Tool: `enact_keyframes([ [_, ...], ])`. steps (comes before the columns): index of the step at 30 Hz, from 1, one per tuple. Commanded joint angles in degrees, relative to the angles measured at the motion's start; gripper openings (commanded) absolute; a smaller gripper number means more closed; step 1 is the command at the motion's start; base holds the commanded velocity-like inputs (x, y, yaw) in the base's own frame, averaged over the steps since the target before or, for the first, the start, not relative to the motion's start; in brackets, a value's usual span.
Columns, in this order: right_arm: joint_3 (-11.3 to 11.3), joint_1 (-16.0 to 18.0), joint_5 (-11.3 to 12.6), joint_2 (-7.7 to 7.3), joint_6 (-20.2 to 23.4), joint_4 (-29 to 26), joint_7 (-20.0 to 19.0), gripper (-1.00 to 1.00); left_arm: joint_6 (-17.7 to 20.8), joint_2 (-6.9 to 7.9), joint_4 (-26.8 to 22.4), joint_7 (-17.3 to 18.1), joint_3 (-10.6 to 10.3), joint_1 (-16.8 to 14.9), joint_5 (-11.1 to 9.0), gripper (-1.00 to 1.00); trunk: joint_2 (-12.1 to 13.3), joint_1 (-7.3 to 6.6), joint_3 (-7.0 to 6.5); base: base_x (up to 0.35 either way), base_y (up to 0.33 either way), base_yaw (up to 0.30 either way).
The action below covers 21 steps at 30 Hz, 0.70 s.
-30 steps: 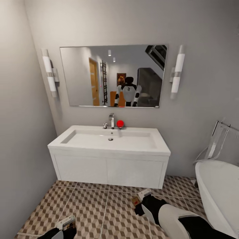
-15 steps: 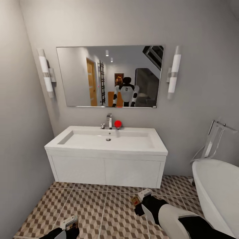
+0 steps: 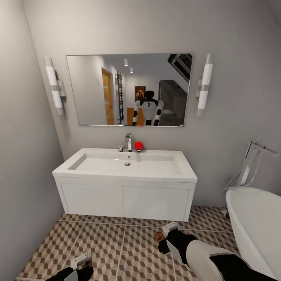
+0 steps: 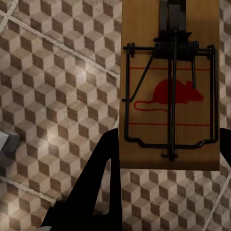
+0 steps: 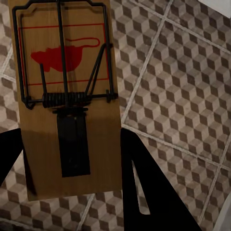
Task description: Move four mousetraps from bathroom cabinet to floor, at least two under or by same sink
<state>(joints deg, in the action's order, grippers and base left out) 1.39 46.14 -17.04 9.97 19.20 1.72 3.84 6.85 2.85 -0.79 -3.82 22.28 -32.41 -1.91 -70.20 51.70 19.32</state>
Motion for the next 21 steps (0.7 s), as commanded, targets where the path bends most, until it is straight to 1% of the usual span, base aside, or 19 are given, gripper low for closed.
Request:
enact_keyframes([
  [1,0.1,0.1,-0.1,0.03,0.1,0.1,0.3,-1.0,0.3,0.01,-0.2,-0.2,0.1,0.0,-0.1,-1.0,0.0,0.0,0.07,0.0,0.0,0.0],
  [17,-0.1,0.0,0.0,0.03,0.1,0.1,0.3,-1.0,0.2,0.03,-0.8,-0.1,-0.1,0.0,0.1,-1.0,0.0,0.0,0.07,0.0,0.0,-0.001],
  [21,-0.1,0.0,0.1,0.03,0.3,0.1,0.3,-1.0,0.2,-0.02,-0.8,-0.1,-0.1,0.0,0.1,-1.0,0.0,0.0,0.07,0.0,0.0,-0.116],
])
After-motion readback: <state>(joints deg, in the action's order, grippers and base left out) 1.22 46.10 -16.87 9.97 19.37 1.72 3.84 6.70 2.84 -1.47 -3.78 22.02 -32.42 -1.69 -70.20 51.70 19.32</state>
